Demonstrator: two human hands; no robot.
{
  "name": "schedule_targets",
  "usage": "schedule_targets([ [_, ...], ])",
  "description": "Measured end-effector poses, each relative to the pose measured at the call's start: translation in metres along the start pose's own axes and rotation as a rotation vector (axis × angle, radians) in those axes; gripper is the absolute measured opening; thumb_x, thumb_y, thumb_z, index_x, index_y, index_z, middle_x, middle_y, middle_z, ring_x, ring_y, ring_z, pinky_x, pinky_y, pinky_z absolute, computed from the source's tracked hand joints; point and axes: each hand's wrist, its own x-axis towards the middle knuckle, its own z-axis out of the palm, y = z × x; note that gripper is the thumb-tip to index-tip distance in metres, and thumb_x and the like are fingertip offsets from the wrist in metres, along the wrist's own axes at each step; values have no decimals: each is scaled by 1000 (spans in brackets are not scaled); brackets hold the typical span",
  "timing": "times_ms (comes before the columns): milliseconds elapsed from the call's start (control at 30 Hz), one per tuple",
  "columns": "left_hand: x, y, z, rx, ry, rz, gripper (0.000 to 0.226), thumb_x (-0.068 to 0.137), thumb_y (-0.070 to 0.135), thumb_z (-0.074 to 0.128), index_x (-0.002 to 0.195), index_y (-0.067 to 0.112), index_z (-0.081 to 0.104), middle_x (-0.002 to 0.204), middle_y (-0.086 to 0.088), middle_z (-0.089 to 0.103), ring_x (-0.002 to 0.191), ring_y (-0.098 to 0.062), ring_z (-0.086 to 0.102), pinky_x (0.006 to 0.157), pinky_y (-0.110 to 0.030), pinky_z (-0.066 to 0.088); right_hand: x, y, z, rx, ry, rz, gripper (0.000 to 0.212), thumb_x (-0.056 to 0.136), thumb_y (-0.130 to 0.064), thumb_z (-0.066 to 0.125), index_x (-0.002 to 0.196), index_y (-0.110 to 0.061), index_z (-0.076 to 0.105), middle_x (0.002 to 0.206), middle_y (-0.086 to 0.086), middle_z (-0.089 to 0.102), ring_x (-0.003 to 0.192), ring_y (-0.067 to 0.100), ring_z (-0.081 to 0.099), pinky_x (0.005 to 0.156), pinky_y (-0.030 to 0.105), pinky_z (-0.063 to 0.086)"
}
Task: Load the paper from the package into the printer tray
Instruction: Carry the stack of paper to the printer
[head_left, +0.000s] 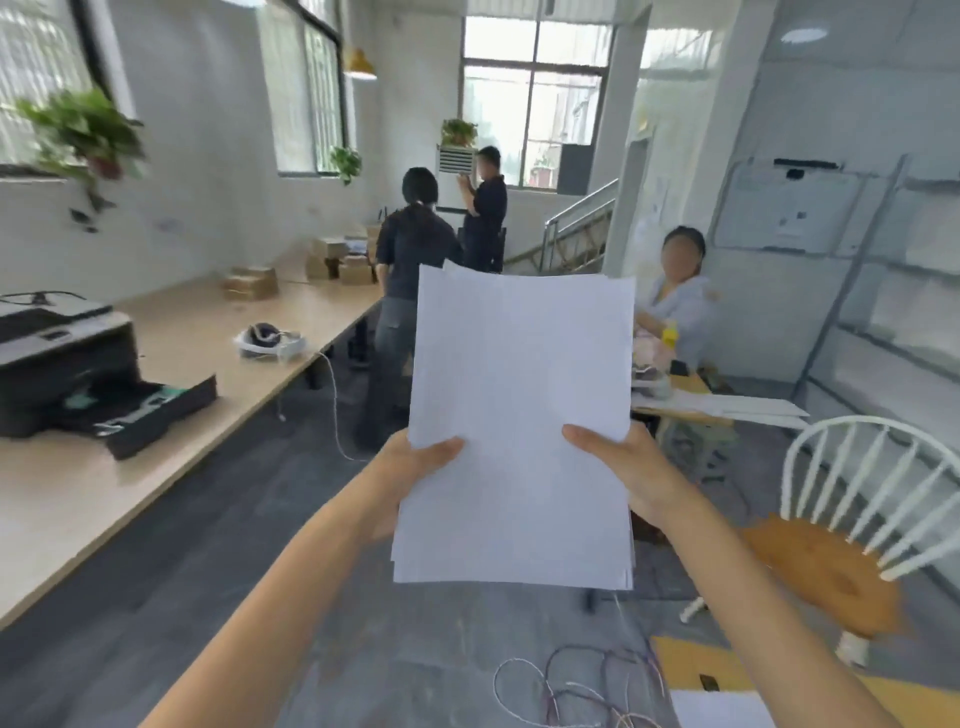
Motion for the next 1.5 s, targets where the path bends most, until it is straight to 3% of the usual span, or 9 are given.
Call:
schedule_targets([
  [133,-17,10,-63,39,171,112,31,88,19,59,115,5,61,107,-15,70,91,-30,69,78,-43,59,52,5,68,-43,-127,7,36,68,-27,75,102,-22,69,109,3,72,100,19,69,87,37,53],
  [267,-34,12,-117,107,373,169,27,85,24,64,109,13,64,108,-12,72,94,-30,70,84,-46,56,97,7,128,-87,-251,-24,15,82,-13,68,89,-26,67,84,-14,74,72,-1,71,60,14,54],
  [400,-47,13,-160,160,554,222,25,85,26,64,108,16,63,100,-1,74,85,-17,72,72,-32,59,132,10,188,-89,-372,-15,15,80,-22,70,96,-22,69,101,2,74,88,15,71,78,30,57],
  [500,-53,13,-188,182,704,286,8,88,22,61,94,19,66,82,7,74,71,-8,72,57,-20,56,161,17,233,-23,-438,-4,12,85,-24,64,95,-18,68,83,-6,77,77,10,72,71,25,59],
  [700,-41,18,-255,139,941,302,4,86,20,65,84,20,68,72,6,75,69,-12,72,61,-24,59,224,31,318,49,-636,-8,31,88,-27,60,116,-13,63,107,2,72,93,15,71,74,25,59],
  [967,-11,47,-356,16,989,235,13,80,13,71,92,16,69,83,4,78,81,-16,73,72,-29,59,330,44,420,163,-892,-25,33,83,-27,65,115,-19,64,116,8,70,105,28,66,86,44,54],
  [1200,-12,62,-447,6,1119,232,7,85,15,64,88,21,66,75,8,77,72,-11,72,69,-29,59,373,55,520,151,-990,35,28,90,-19,59,116,-11,62,105,4,73,93,19,71,71,28,59],
  [1333,-16,61,-505,41,1152,259,10,90,17,58,90,21,66,77,10,77,74,-9,73,65,-23,59,392,63,586,112,-1024,-9,14,90,-17,58,101,-19,66,90,-3,76,86,18,72,66,24,58],
  [1500,-33,75,-589,-9,1091,249,39,84,27,63,119,10,59,115,-6,69,102,-23,68,85,-37,57,414,62,663,75,-1008,-91,18,90,-21,59,103,-11,67,99,7,73,87,21,72,77,35,60],
])
